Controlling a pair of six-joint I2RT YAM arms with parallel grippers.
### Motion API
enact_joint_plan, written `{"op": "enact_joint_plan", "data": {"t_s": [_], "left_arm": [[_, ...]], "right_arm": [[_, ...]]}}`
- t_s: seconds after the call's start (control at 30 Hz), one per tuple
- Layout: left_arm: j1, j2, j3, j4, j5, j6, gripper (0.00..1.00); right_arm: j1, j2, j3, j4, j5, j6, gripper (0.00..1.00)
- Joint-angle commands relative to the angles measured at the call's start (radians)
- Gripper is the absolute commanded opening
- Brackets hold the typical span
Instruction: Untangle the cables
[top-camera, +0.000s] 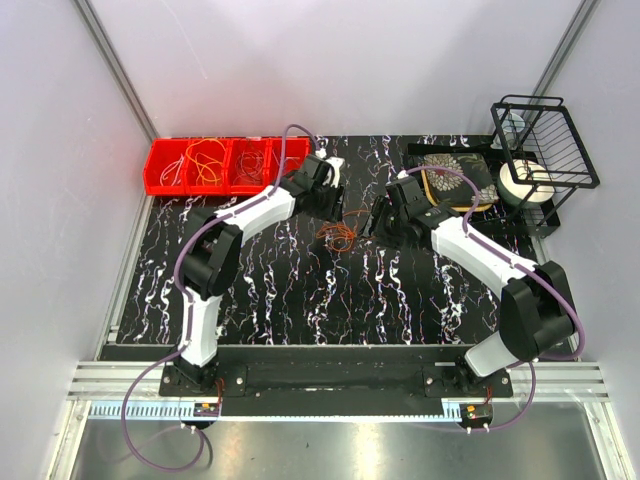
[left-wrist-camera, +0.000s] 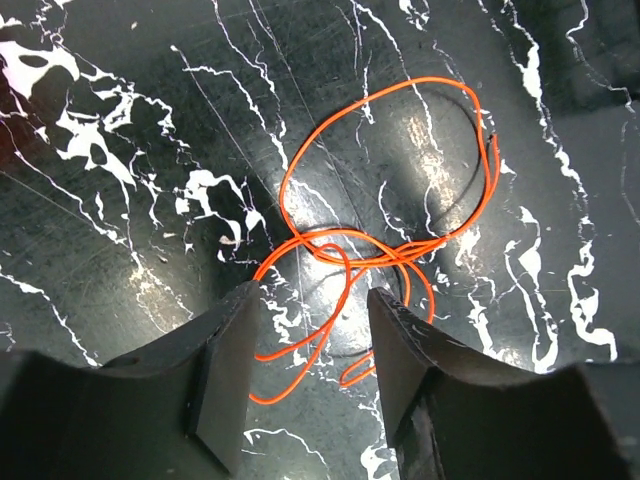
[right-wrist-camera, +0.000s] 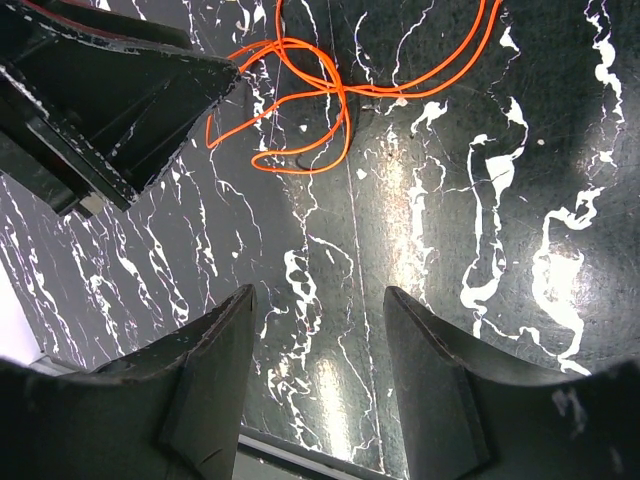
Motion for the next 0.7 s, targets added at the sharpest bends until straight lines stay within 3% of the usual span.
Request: {"op": "enact_joint_plan", "data": {"t_s": [0.0,0.17,0.23,0.27,0.37,0.67], "left_arm": [[-0.008,-0.003,0.040,-0.024,-0.018,0.038,0.50],[-0.011,-0.003,0.013,-0.013,0.002,0.036,0.49],[-0.009,0.004,0.008,-0.003,0.006,0.035,0.42],[-0.011,0.006,0.010,0.004,0.006,0.032,0.28],[-0.011,0.016,0.039,0.007,0.014,0.024,0.00],[-0.011,-0.160,0.169,-0.107,0.035,-0.030,0.00]], "right_arm": [[-0.005,-0.003,0.011,-0.002,-0.003,-0.015,0.60],[-0.006,0.014,0.021,-0.002,-0.015,-0.015,0.59],[-0.005,0.018,0.023,-0.004,-0.023,-0.014,0.59],[-0.005,0.020,0.024,-0.002,-0.025,-0.015,0.59],[-0.006,0.023,0.023,-0.002,-0.028,-0.012,0.59],[-0.006,0.004,0.029,-0.005,-0.031,-0.017,0.59]]}}
